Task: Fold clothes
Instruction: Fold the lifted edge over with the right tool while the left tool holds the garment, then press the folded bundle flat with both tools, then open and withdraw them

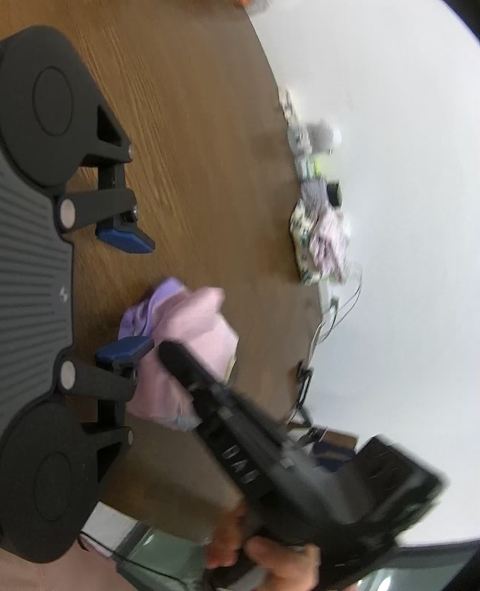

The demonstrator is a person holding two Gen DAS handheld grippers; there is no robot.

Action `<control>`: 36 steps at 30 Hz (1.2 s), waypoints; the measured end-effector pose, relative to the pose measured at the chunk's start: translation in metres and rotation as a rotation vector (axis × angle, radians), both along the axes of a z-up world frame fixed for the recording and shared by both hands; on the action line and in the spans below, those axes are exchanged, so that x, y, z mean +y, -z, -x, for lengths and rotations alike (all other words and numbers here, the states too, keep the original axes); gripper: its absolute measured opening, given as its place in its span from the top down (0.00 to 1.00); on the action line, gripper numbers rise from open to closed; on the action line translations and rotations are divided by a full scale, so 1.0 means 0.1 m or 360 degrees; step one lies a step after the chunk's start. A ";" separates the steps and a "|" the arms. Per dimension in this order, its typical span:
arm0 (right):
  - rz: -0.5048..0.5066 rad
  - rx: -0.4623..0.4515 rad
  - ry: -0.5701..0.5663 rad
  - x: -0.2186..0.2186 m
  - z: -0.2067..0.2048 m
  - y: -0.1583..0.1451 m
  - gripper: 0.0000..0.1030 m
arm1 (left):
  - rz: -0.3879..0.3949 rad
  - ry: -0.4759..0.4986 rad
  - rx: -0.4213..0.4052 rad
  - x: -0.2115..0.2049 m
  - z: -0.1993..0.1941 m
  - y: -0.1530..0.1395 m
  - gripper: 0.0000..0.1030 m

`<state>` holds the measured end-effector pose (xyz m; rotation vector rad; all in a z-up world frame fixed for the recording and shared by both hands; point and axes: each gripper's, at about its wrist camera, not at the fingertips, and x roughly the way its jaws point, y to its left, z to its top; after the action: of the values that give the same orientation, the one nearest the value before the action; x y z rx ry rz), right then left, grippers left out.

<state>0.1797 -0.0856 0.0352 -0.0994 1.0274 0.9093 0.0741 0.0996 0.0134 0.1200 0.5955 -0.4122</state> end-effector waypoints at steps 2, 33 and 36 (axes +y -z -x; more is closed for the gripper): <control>-0.0065 0.0036 -0.0005 -0.04 0.01 0.04 0.85 | 0.0017 -0.0049 -0.0020 0.07 0.02 -0.04 0.53; -0.0088 -0.0734 0.0509 -0.91 0.66 0.25 0.64 | -0.0045 0.0049 -0.0018 -0.43 -0.25 -0.13 0.73; -0.0078 -0.0694 0.0482 -0.88 0.59 0.35 0.74 | -0.0100 0.0072 0.0036 -0.57 -0.25 -0.01 0.73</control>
<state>0.1211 -0.1741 0.0001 -0.0926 0.5929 0.5992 0.0992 0.0426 0.0148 0.1890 0.6289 -0.4392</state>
